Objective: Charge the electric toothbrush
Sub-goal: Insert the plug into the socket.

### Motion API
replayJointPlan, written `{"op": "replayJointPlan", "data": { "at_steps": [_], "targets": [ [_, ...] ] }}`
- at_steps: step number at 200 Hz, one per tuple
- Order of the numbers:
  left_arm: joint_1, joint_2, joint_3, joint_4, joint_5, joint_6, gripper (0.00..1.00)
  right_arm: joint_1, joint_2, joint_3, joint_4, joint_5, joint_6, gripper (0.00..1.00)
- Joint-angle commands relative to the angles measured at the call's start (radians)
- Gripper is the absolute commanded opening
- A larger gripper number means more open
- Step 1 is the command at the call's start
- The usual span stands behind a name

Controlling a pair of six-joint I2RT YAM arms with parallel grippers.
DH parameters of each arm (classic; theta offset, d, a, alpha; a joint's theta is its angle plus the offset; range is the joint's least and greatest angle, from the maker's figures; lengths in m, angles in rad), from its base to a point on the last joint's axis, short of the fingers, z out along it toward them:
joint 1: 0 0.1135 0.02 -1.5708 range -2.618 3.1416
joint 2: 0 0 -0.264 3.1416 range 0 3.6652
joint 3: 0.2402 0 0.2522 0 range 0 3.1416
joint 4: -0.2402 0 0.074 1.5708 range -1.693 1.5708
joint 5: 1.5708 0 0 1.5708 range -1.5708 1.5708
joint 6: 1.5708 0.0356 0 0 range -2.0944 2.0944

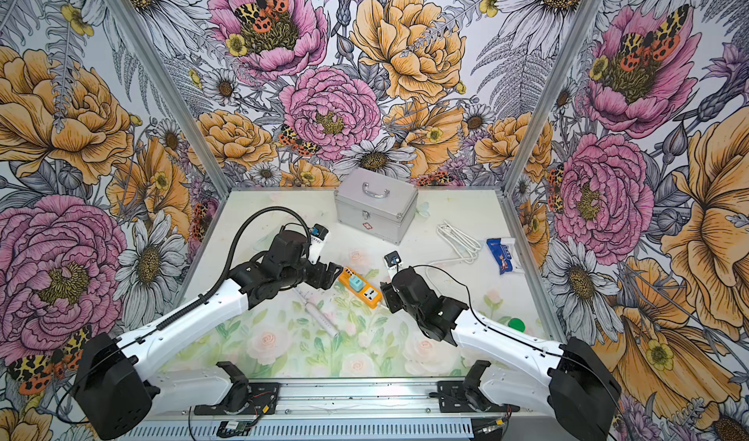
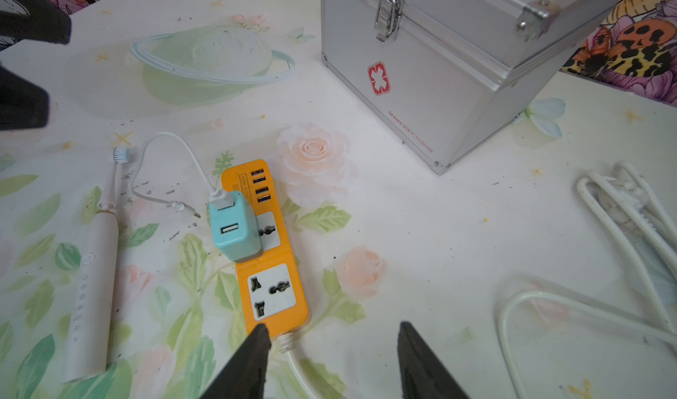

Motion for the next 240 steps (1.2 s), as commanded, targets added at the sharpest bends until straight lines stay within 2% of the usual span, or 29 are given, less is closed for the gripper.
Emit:
{"op": "replayJointPlan", "data": {
  "at_steps": [1,9,22,55,111,179,240],
  "targets": [
    [-0.011,-0.030,-0.036,-0.068,-0.067,0.086,0.82,-0.007,0.008,0.023,-0.011,-0.012,-0.002,0.56],
    [-0.016,-0.027,-0.047,-0.067,-0.062,0.103,0.82,-0.009,0.009,0.022,-0.010,-0.013,-0.002,0.56],
    [-0.018,-0.017,-0.056,-0.068,-0.066,0.111,0.75,-0.011,0.008,0.019,-0.010,-0.013,0.000,0.56],
    [-0.022,0.050,-0.050,-0.066,-0.078,0.104,0.73,-0.015,0.001,0.012,-0.010,-0.012,0.000,0.56],
    [-0.025,0.159,-0.014,-0.046,-0.016,0.105,0.65,-0.021,-0.009,-0.001,-0.006,-0.007,-0.001,0.56],
    [-0.028,0.203,-0.003,0.035,0.042,0.122,0.59,-0.025,-0.011,-0.015,0.005,-0.009,0.001,0.55],
    [-0.028,0.247,0.000,0.046,0.059,0.136,0.49,-0.024,-0.017,-0.021,0.008,-0.011,-0.001,0.55]
  ]
}}
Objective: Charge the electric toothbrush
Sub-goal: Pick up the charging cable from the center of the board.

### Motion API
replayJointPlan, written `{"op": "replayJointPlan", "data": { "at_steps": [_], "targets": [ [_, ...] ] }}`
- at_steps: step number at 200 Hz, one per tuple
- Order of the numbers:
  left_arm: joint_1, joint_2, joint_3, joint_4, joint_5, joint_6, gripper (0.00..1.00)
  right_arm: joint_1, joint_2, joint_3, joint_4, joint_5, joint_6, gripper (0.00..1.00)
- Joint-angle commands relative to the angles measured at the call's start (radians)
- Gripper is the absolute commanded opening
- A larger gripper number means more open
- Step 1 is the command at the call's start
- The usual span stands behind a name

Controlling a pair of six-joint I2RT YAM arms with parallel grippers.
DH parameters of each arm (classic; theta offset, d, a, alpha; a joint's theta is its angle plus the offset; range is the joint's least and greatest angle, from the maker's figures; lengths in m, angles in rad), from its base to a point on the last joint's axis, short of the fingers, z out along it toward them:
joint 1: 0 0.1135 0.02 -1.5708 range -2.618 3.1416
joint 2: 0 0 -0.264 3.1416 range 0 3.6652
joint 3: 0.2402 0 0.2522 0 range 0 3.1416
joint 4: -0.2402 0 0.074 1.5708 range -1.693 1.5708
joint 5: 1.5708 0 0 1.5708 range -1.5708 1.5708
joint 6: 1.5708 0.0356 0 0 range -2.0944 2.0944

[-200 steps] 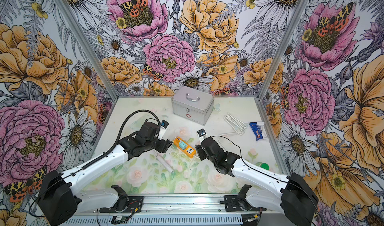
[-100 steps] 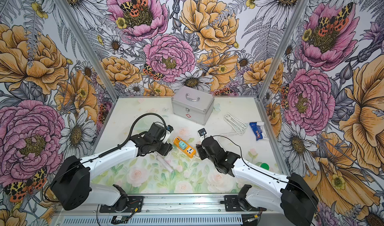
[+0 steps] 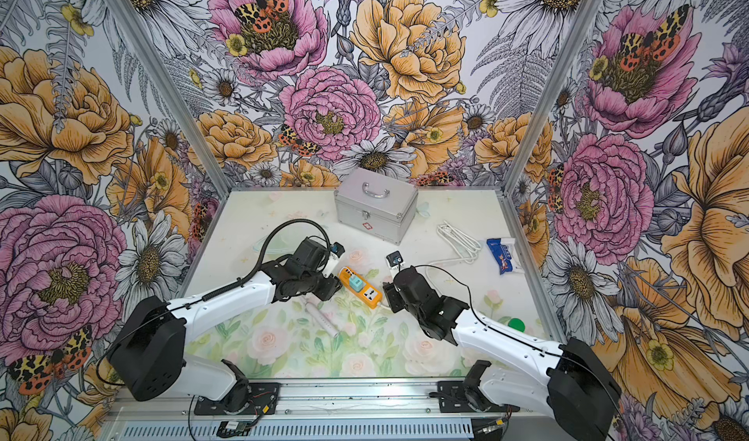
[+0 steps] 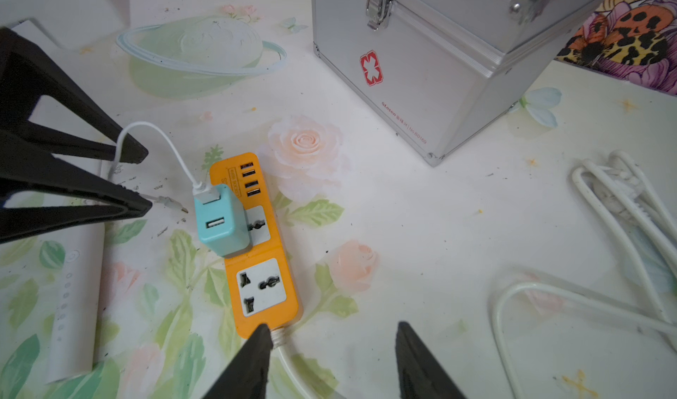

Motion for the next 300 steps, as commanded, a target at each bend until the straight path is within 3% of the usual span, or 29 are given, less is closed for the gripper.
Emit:
{"op": "replayJointPlan", "data": {
  "at_steps": [1,193,300],
  "targets": [
    [-0.008,0.020,0.021,0.029,0.029,0.017,0.49,-0.006,-0.018,-0.013,0.014,-0.004,-0.001,0.55],
    [-0.013,0.071,0.032,0.027,0.046,0.038,0.26,-0.006,-0.010,-0.016,0.016,-0.011,-0.003,0.55],
    [-0.016,0.049,0.055,0.008,0.137,0.038,0.14,-0.006,-0.013,-0.014,0.015,-0.036,-0.002,0.55]
  ]
}}
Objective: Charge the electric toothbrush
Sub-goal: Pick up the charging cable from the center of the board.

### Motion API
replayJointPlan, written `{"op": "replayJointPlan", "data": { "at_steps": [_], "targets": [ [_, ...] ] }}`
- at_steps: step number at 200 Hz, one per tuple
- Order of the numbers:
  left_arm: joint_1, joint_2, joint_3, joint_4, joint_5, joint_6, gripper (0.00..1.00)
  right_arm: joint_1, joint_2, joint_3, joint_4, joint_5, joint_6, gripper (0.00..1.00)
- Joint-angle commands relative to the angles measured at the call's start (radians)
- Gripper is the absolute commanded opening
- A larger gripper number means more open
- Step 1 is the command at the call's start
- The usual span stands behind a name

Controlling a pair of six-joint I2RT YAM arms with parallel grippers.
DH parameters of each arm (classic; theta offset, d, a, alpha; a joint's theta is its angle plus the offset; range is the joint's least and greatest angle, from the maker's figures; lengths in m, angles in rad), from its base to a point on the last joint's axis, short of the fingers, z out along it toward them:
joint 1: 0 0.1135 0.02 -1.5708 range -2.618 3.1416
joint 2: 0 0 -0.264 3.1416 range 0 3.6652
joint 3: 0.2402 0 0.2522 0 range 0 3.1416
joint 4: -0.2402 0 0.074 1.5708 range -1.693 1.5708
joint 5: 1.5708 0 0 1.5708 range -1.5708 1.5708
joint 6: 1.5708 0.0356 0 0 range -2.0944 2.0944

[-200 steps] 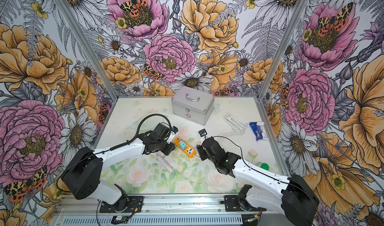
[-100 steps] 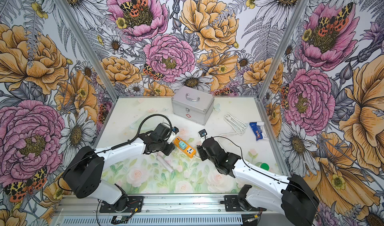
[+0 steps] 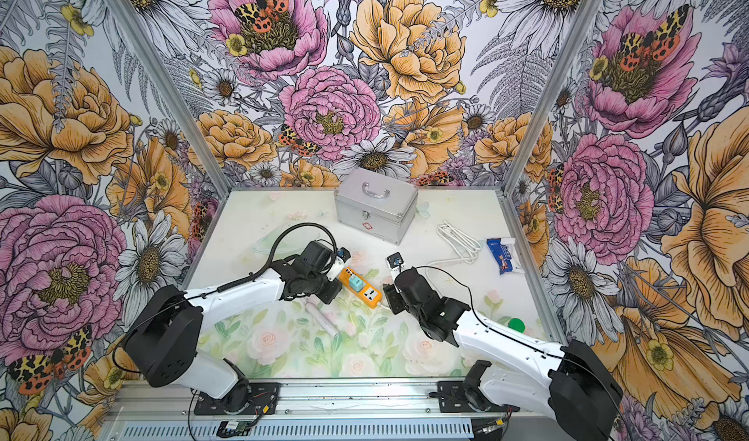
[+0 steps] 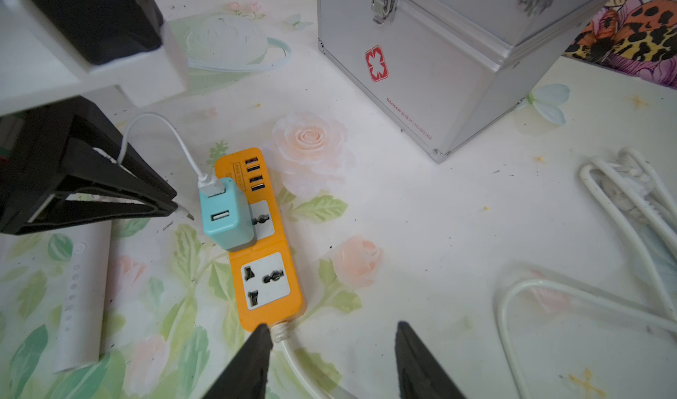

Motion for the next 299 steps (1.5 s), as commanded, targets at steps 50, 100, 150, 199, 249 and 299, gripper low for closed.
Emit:
{"op": "replayJointPlan", "data": {
  "at_steps": [50,100,150,199,249,299],
  "targets": [
    [-0.009,-0.027,0.091,-0.009,0.190,-0.008,0.12,-0.006,0.006,0.006,0.015,-0.063,-0.009,0.55],
    [0.000,0.020,0.165,-0.023,0.276,-0.071,0.11,-0.007,-0.001,0.001,0.023,-0.063,0.010,0.51],
    [-0.002,0.015,0.131,-0.028,0.251,-0.080,0.51,-0.007,0.007,0.001,0.024,-0.073,0.010,0.52],
    [0.002,-0.048,0.092,-0.028,0.198,-0.099,0.75,-0.006,0.044,0.014,0.037,-0.096,0.039,0.52],
    [0.005,-0.156,0.052,-0.027,0.087,-0.152,0.99,-0.007,0.091,0.009,0.090,-0.141,0.027,0.50],
    [0.062,-0.274,0.014,-0.001,-0.090,-0.275,0.99,0.041,0.149,0.020,0.179,-0.297,-0.093,0.45]
  ]
}}
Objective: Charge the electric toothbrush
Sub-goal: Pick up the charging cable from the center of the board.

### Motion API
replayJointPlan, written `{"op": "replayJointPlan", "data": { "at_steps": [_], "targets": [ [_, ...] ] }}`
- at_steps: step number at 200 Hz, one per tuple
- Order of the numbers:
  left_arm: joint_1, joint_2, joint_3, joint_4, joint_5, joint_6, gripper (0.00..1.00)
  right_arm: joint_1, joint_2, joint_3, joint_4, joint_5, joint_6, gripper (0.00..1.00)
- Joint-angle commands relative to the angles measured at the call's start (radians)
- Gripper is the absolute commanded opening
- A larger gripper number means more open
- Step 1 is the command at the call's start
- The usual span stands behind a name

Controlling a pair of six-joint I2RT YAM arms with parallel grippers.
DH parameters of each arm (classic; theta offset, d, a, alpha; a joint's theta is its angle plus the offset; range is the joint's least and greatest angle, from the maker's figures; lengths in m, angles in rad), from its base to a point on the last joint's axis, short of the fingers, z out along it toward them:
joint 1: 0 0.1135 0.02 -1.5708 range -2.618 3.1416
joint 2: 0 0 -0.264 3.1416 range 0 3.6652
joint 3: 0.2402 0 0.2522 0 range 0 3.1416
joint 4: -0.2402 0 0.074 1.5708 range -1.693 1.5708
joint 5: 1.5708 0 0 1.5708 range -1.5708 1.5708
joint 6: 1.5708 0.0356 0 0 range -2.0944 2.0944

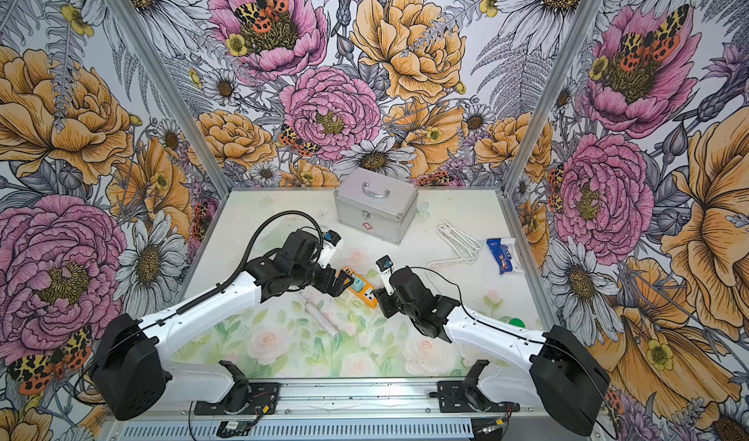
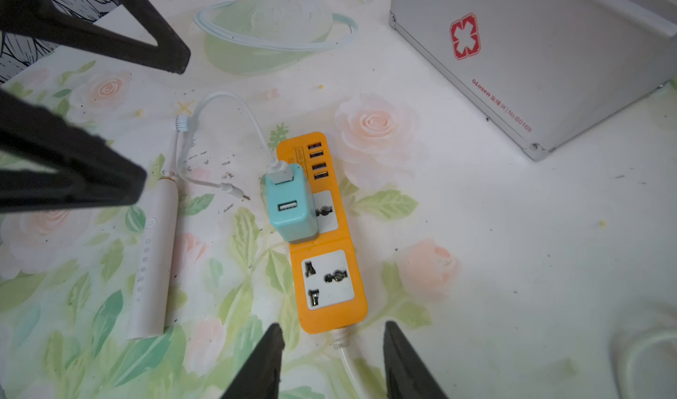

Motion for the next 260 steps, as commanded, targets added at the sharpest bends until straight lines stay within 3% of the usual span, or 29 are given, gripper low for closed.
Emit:
{"op": "replayJointPlan", "data": {
  "at_steps": [1,42,96,161,260],
  "targets": [
    [0.040,-0.058,-0.030,0.032,-0.124,-0.089,0.99,0.030,0.041,0.023,0.066,-0.092,-0.083,0.45],
    [0.110,-0.117,-0.067,0.092,-0.142,-0.156,0.99,0.078,0.165,0.087,0.107,-0.151,-0.172,0.42],
    [0.125,-0.101,-0.069,0.141,-0.102,-0.165,0.99,0.082,0.275,0.147,0.199,-0.197,-0.220,0.41],
    [0.130,-0.094,-0.080,0.190,-0.084,-0.162,0.99,0.075,0.462,0.230,0.284,-0.155,-0.260,0.36],
    [0.132,-0.083,-0.082,0.211,-0.062,-0.148,0.99,0.055,0.573,0.301,0.315,-0.138,-0.295,0.32]
  ]
}}
